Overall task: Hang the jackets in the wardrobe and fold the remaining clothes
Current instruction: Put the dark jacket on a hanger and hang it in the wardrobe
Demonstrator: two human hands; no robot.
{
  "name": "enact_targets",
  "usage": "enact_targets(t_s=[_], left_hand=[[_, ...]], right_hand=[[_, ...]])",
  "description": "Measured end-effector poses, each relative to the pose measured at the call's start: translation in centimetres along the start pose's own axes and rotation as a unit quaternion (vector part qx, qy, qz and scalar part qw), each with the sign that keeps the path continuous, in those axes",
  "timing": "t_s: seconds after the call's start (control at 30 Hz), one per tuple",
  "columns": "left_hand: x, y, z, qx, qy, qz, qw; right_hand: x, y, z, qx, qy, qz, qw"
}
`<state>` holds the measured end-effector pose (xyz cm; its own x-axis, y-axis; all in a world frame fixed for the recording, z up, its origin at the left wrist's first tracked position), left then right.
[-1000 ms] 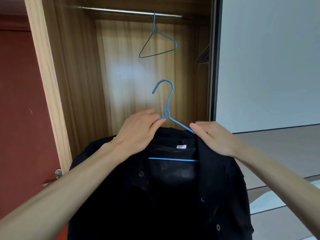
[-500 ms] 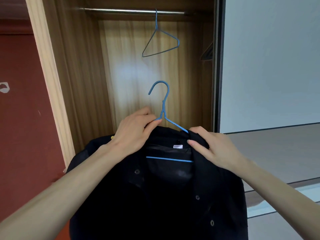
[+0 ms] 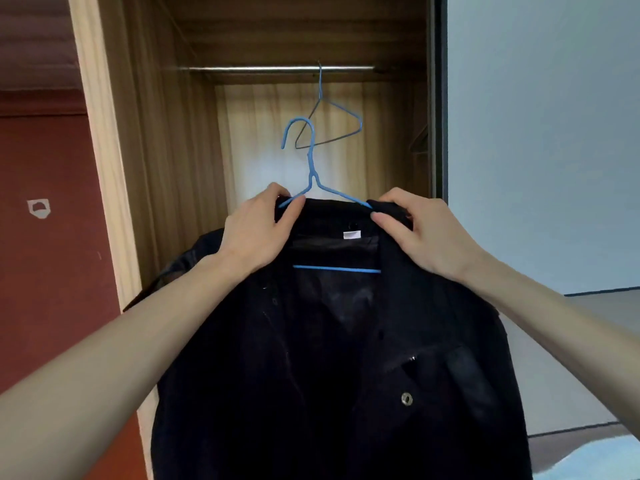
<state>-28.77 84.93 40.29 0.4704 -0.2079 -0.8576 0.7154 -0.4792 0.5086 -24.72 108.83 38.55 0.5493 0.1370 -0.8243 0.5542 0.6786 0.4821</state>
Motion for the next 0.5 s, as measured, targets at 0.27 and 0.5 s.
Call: enact_targets(t_s=[0.27, 0.5], left_hand=[[-5.9, 2.2, 0.2, -0.015, -0.016, -0.074, 0.997], [-9.2, 0.8, 3.3, 0.059, 0.040, -0.048, 0.996]], right_hand=[[-9.3, 3.4, 3.7, 0.044, 0.023, -0.058, 0.997], [-15.6, 2.0, 4.7, 0.101, -0.050, -0.086, 0.990]])
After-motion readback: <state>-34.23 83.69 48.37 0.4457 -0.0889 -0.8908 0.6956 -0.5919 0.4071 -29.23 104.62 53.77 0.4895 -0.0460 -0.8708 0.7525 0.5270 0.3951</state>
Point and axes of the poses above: each hand's wrist, its own x-axis away from the middle knuckle, its own y-axis out of the back of the hand, z = x × y, the point moved 10 cm from there along -x, towards the middle knuckle, and after that the axes turned 9 degrees about -y, right-handed, at the moved point
